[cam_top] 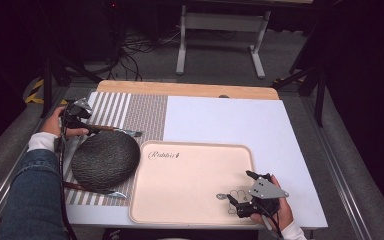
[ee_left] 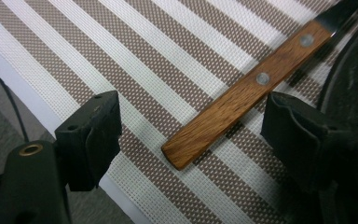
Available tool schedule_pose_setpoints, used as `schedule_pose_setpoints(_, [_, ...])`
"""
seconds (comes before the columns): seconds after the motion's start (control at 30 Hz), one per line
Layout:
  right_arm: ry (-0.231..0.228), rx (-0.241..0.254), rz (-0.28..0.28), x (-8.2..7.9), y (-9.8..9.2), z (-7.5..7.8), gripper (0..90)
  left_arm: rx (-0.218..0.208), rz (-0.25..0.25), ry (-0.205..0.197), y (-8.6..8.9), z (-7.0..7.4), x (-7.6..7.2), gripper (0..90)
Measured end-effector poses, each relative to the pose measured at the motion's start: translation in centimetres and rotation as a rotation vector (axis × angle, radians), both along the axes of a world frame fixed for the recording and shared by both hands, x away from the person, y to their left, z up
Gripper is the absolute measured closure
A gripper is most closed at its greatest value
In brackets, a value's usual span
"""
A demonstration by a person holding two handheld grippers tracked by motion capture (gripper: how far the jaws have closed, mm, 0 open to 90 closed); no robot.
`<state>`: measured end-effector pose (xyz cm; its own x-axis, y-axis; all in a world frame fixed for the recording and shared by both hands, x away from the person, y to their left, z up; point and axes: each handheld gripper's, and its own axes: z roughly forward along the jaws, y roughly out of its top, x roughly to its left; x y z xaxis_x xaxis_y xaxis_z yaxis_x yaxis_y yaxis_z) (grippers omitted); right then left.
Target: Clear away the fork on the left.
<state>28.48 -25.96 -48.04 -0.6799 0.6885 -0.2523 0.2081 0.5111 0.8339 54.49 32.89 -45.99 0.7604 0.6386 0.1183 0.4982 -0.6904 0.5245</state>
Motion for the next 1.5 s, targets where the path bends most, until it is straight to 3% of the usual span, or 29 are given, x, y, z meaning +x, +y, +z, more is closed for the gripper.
schedule_pose_setpoints(0.23, [0.013, -0.007, 0.009, 0.1, 0.1, -0.2, 4.4, 0.036, -0.011, 0.002, -0.6, -0.2, 0.3, 22.2])
schedule_pose_setpoints(0.3, [0.012, -0.003, 0.013, 0.1, 0.0, -0.2, 4.4, 0.027, -0.030, 0.024, -0.7, -0.1, 0.1, 28.3])
schedule_pose_setpoints(0.4, [0.012, -0.003, 0.015, 0.1, 0.0, -0.2, 4.4, 0.048, -0.078, 0.043, -1.1, 0.2, 0.0, 43.3])
schedule_pose_setpoints(0.67, [0.015, -0.010, 0.033, 0.0, 0.1, -0.2, 4.4, 0.092, -0.142, 0.093, -2.2, 0.6, -0.4, 73.2])
schedule_pose_setpoints(0.7, [0.015, -0.011, 0.034, -0.1, 0.2, -0.2, 4.4, 0.097, -0.130, 0.107, -2.3, 0.7, -0.5, 74.7])
schedule_pose_setpoints(0.9, [0.016, -0.017, 0.041, -0.1, 0.2, -0.2, 4.5, 0.064, -0.133, 0.086, -1.9, 0.5, -0.5, 75.4])
schedule_pose_setpoints(1.0, [0.016, -0.017, 0.043, -0.1, 0.2, -0.2, 4.5, 0.072, -0.098, 0.012, -1.9, 0.4, -0.8, 75.5])
schedule_pose_setpoints(1.1, [0.015, -0.019, 0.042, -0.1, 0.2, -0.2, 4.5, 0.042, -0.081, -0.017, -1.8, 0.4, -1.0, 75.6])
schedule_pose_setpoints(1.17, [0.015, -0.022, 0.043, -0.1, 0.2, -0.2, 4.5, 0.025, -0.058, -0.073, -1.9, 0.7, -1.3, 75.7])
schedule_pose_setpoints(1.37, [0.009, -0.017, 0.040, -0.2, 0.2, -0.1, 4.5, -0.016, -0.015, -0.165, -2.1, 1.7, -2.2, 75.7])
schedule_pose_setpoints(1.5, [0.003, -0.017, 0.040, -0.2, 0.1, 0.0, 4.5, -0.055, -0.012, -0.203, -2.3, 2.5, -3.0, 75.7])
